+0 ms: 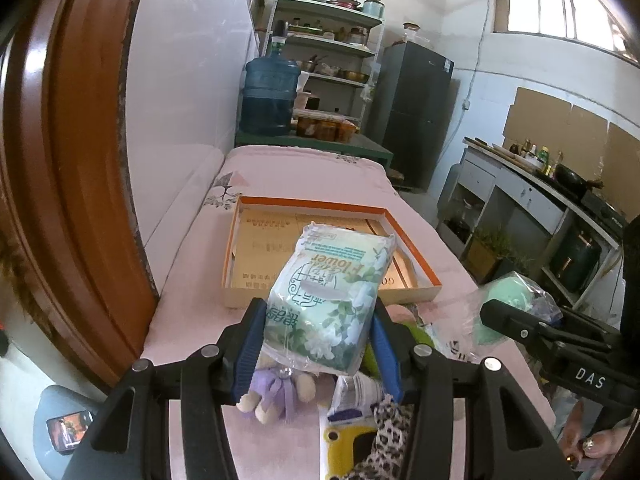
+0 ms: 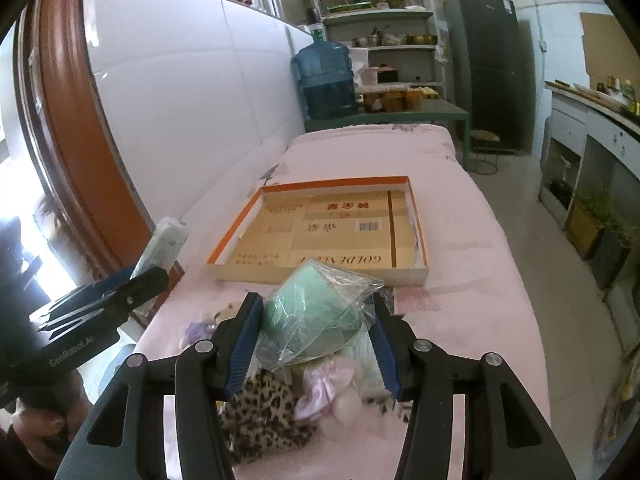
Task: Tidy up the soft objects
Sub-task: 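Carry the diaper pack and mint-green bag over the orange-rimmed box lid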
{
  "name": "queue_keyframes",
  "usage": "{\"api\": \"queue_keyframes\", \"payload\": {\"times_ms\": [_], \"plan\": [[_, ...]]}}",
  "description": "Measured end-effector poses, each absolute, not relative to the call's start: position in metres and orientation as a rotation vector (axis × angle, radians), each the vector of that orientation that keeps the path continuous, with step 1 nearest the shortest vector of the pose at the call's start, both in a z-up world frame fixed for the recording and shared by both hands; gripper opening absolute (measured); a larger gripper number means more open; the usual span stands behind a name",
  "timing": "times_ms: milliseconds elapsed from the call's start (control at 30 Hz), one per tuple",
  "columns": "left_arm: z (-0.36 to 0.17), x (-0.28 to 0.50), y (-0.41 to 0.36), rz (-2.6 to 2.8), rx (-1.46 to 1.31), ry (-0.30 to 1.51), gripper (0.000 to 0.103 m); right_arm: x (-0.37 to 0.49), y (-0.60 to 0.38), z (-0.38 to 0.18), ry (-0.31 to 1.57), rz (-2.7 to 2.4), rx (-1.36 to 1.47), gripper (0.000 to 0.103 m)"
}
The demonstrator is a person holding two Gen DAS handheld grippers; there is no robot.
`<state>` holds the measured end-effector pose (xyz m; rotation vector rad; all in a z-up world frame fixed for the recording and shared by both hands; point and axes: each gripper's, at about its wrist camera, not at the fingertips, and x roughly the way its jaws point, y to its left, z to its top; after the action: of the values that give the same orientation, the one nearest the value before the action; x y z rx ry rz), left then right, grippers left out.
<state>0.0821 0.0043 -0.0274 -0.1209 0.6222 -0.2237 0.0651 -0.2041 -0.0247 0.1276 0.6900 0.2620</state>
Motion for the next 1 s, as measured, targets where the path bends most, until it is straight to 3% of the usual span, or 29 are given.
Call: {"api": "queue_keyframes", "payload": {"times_ms": [1000], "plan": [[-0.049, 0.210, -0.010, -0.157, -0.107, 0.718, 0.051, 0.213, -0.213, -0.044, 0.786, 0.306, 0.111, 0.054]]}}
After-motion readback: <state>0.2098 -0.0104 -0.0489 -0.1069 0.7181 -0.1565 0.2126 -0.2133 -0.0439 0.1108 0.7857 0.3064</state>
